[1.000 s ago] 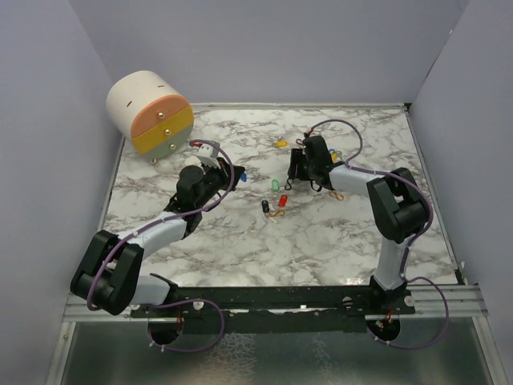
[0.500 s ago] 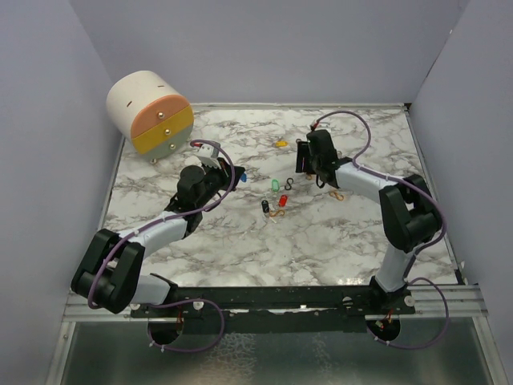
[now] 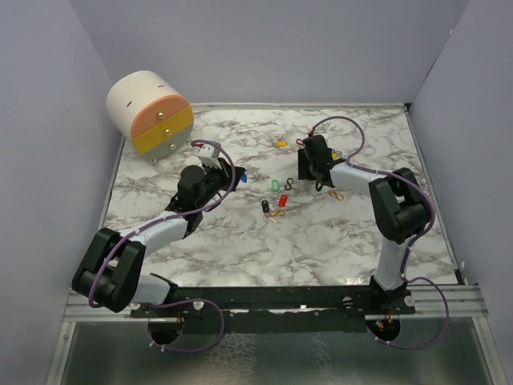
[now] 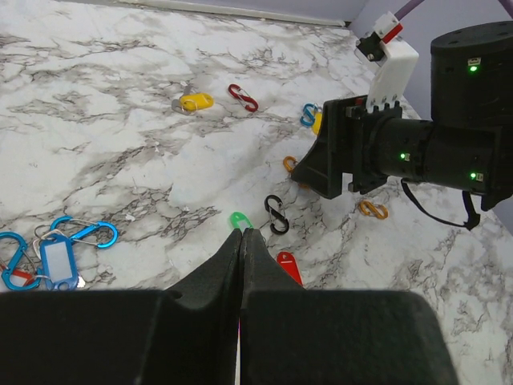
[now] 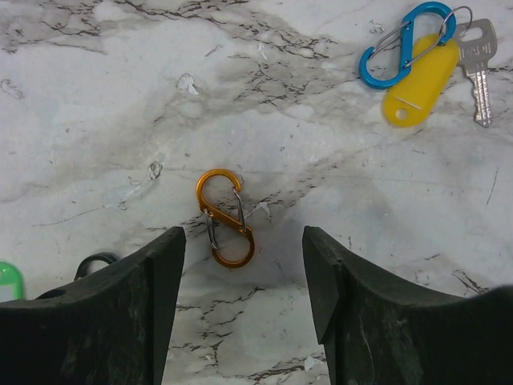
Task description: Put the keys on the keyring
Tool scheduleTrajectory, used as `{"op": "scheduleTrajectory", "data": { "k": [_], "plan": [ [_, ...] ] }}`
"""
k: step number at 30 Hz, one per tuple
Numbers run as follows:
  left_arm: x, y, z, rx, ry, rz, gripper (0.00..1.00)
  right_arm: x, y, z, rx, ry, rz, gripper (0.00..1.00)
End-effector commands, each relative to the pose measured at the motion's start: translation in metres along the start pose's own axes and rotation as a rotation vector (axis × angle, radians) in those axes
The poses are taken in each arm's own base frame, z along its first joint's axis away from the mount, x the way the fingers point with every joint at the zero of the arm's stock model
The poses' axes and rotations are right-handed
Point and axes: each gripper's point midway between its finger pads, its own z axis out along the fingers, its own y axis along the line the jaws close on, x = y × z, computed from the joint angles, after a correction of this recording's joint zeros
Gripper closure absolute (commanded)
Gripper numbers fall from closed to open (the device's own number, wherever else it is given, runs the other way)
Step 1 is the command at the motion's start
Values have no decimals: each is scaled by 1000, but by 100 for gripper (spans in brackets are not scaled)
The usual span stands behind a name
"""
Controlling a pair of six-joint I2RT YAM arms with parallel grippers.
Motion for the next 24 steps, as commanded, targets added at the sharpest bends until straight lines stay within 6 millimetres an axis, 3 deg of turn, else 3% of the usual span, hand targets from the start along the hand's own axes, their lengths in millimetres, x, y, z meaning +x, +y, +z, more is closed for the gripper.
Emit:
{"op": "scheduleTrajectory", "data": {
  "k": [1, 13, 16, 19, 24],
  "plan": [
    [-11, -9, 3, 40, -34, 17, 100, 1, -2, 10, 21, 20, -15, 40],
    [-11, -8, 2, 39, -37, 19, 100, 12, -2, 16, 29, 56, -17, 63],
    [-12, -9, 2, 40, -39, 18, 100, 15, -2, 17, 25, 60, -17, 72],
    [-11, -8, 2, 39, -38, 18, 100, 15, -1, 17, 23, 59, -18, 88],
    [-10, -8, 3, 40, -34, 16, 100, 11, -2, 13, 18, 42, -6, 99]
  ]
}}
